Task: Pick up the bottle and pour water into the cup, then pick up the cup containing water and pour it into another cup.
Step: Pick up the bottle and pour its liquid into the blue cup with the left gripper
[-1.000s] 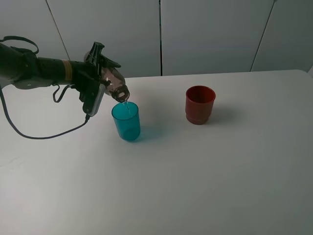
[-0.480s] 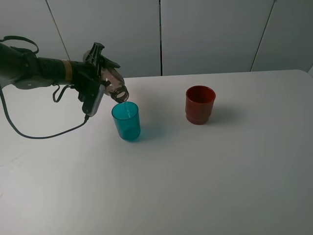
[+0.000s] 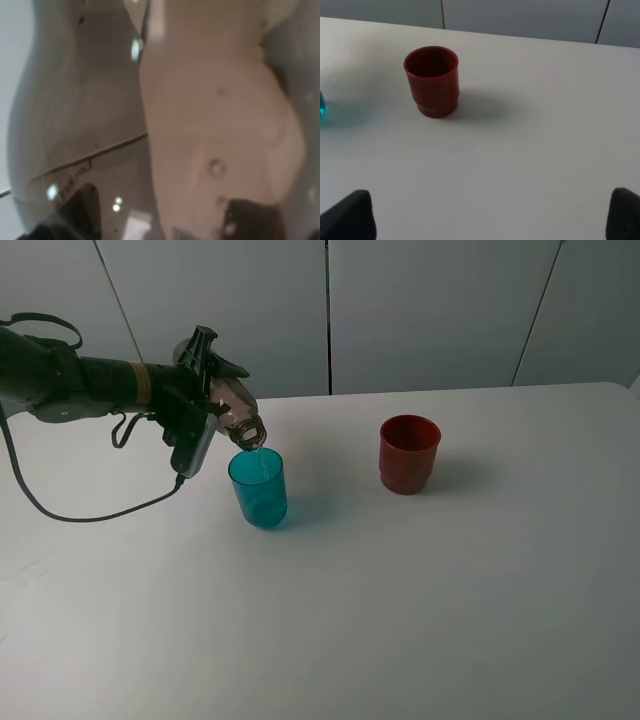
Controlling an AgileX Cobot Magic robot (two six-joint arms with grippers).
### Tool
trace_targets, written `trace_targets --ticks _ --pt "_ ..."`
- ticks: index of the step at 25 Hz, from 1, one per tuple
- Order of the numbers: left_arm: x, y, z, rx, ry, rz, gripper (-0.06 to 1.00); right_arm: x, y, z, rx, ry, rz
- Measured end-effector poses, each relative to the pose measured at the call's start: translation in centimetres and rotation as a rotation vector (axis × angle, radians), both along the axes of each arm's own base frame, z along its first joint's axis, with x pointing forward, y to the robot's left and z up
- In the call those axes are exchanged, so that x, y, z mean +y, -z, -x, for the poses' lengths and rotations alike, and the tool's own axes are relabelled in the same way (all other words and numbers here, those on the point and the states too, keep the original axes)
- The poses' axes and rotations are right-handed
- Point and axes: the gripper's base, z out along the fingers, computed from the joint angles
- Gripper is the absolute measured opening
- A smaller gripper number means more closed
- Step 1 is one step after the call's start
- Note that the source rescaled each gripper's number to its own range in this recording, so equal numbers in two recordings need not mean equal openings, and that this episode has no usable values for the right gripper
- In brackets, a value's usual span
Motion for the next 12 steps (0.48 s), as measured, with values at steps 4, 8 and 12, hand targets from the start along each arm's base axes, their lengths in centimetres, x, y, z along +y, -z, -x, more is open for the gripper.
trace_targets --ticks 4,8,12 --pt "-0.09 -0.10 0.02 -0.016 0.016 -0.001 0.02 0.00 0.00 0.00 0.000 0.000 0.000" --pt "-0.12 -0.11 0.03 -0.033 0.029 -0.017 0.02 0.00 0.00 0.00 0.001 0.002 -0.004" --pt "-0.30 -0.12 0.08 -0.046 0.042 -0.028 0.02 0.00 0.00 0.00 0.001 0.004 -0.007"
